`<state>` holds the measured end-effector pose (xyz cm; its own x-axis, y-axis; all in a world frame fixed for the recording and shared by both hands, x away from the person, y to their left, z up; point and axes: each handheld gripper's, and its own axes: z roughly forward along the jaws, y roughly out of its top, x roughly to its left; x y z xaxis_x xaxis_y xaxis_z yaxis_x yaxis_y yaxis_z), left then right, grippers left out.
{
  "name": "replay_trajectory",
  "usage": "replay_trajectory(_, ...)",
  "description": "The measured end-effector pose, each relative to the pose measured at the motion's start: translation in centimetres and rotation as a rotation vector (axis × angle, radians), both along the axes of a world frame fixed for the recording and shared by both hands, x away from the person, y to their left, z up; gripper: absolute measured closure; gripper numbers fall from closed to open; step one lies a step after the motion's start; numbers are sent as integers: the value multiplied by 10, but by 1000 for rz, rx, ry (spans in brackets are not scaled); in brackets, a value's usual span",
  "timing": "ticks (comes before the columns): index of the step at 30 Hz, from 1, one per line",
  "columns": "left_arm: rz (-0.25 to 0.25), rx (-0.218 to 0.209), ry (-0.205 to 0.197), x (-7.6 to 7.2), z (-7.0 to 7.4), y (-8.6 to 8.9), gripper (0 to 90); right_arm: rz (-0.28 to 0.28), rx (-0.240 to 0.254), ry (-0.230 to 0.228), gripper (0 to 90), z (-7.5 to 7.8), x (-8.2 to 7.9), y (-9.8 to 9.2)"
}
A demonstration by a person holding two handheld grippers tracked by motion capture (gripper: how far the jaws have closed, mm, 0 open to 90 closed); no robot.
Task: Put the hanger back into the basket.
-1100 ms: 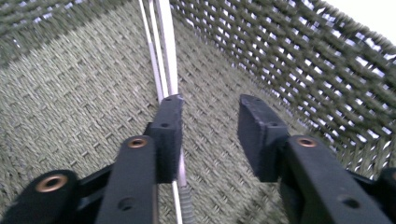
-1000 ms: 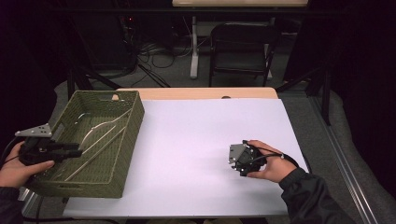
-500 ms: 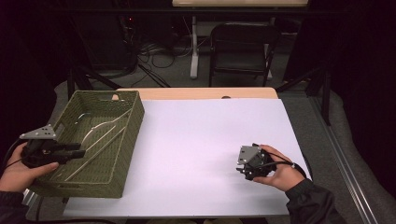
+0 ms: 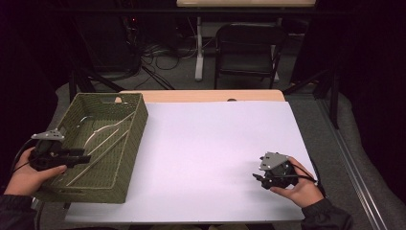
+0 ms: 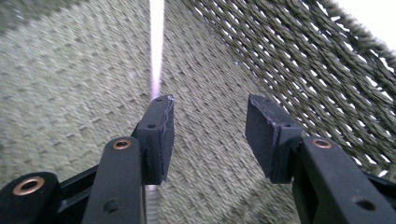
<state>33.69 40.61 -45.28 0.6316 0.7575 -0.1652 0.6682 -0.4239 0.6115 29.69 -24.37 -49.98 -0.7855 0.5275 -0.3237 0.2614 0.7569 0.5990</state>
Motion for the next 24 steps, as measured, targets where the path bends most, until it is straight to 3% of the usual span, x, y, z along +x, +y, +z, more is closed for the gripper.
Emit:
replay_trajectory(3,-54,2,16,-2,1,-11,537,-78,47,2,382,-6,-4,-10)
replay_trajectory(4,-54,2,16,-2,1,-11,537,-78,47,2,382,-6,-4,-10)
replay_trajectory(7,-79,-16,6,-8,4,-21,535,-144,109,6,382,-13,-7,-19)
replay_trajectory(8,-88,-7,-11,-11,6,-24,535,-144,109,6,382,-13,-7,-19)
replay_trajectory(12,-58,-16,-80,-26,12,-38,523,-226,171,15,382,-18,-9,-26)
replay_trajectory(15,-39,-74,-122,-37,13,-46,498,-268,237,36,381,-22,-11,-31)
replay_trajectory(16,-10,-78,-149,-45,11,-51,488,-282,245,47,381,-23,-12,-31)
replay_trajectory(17,-10,-78,-149,-45,11,-51,488,-282,245,47,381,-23,-12,-31)
replay_trajectory(20,16,-61,-203,-55,9,-60,485,-289,259,54,381,-26,-13,-31)
replay_trajectory(22,20,-81,-225,-59,8,-65,480,-298,272,69,380,-26,-14,-31)
replay_trajectory(24,44,-97,-250,-63,7,-69,471,-304,307,53,379,-25,-14,-31)
